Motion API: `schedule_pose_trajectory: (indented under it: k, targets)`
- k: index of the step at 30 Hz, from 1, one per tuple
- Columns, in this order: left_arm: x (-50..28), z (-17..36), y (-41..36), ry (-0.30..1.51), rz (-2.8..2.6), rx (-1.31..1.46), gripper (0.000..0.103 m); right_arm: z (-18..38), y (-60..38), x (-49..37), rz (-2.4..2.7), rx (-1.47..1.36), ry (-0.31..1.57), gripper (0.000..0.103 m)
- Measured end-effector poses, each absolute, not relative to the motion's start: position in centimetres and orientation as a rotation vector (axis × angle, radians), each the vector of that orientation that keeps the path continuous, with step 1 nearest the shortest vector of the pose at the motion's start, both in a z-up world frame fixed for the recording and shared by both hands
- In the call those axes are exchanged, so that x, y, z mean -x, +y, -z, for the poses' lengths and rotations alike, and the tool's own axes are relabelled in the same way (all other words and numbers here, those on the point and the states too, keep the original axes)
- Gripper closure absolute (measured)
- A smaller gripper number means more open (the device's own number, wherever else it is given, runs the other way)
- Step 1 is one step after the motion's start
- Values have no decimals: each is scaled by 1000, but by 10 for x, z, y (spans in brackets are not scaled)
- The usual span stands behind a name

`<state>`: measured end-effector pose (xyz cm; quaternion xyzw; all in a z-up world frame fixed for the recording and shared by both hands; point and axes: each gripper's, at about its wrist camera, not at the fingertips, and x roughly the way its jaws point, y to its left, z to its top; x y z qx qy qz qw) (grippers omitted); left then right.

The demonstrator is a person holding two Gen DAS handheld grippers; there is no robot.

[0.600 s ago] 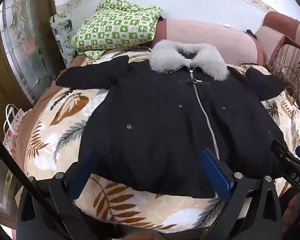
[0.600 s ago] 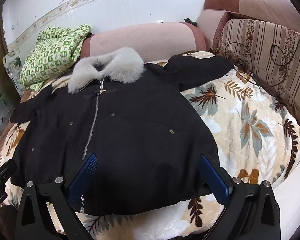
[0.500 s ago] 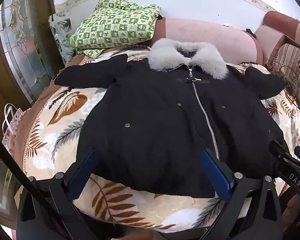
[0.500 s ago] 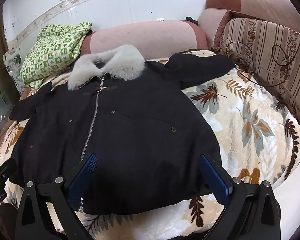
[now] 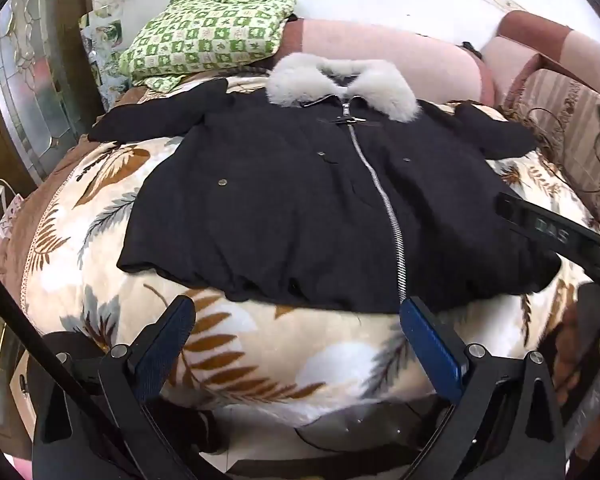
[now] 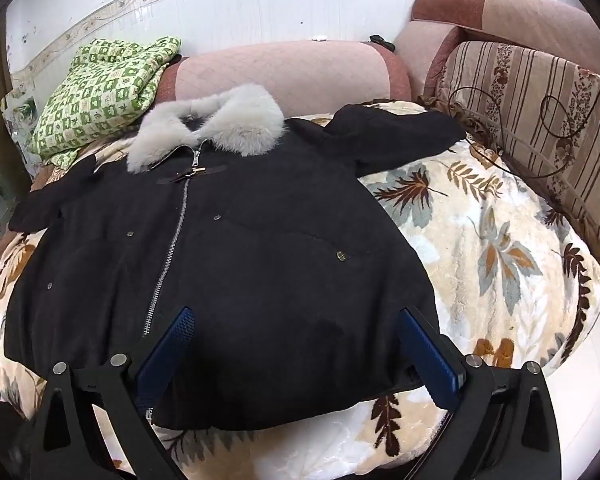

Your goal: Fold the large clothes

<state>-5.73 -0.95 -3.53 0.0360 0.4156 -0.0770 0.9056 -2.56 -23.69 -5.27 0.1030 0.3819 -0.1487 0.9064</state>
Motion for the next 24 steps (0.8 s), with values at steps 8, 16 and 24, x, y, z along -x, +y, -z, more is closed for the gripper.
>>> schedule_pose_trajectory:
  k: [8, 16, 24]
  targets:
    - [74, 24, -14, 826, 284, -60, 1, 47, -234, 29, 312, -197, 771, 1]
    - [83, 19, -23, 816, 428, -80, 1, 43, -234, 34, 319, -198, 760, 1]
    - [95, -6, -10, 675, 408, -62, 1, 41, -232, 37, 327, -187, 750, 1]
